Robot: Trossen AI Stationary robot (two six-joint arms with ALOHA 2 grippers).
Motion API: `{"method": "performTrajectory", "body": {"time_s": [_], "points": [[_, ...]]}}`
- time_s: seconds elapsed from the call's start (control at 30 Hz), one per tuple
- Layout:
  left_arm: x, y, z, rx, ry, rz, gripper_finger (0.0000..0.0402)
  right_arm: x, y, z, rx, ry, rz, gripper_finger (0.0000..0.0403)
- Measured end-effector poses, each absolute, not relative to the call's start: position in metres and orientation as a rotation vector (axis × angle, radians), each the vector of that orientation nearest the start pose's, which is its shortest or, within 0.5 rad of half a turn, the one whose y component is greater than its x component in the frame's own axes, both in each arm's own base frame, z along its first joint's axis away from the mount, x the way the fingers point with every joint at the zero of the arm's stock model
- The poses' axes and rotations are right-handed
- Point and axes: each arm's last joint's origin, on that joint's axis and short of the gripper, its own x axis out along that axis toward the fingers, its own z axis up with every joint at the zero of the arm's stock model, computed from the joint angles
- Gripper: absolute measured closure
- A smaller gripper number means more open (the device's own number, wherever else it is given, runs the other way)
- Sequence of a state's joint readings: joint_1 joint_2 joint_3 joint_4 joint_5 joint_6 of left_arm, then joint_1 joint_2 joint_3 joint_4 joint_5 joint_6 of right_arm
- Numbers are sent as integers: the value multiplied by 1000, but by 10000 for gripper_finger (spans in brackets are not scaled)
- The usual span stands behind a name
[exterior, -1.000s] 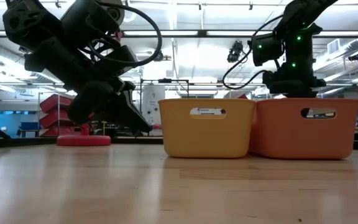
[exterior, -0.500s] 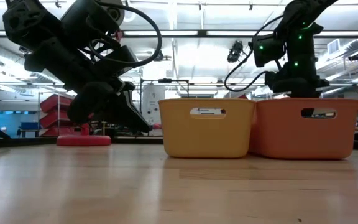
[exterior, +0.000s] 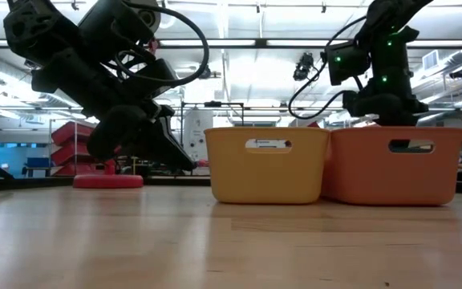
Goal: Sort candy
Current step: Move the bins to the center of the table
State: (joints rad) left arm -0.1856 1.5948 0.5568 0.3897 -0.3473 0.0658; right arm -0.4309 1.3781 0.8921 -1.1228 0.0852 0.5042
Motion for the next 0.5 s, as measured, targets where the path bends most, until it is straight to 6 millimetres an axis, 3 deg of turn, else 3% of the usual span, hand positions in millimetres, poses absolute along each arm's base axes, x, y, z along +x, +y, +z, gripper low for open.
{"method": "performTrajectory", "body": {"time_s": [0.5], "points": [[275, -42, 130, 234, 630, 136, 402, 194, -74, 205, 714, 1517, -741, 403]]}}
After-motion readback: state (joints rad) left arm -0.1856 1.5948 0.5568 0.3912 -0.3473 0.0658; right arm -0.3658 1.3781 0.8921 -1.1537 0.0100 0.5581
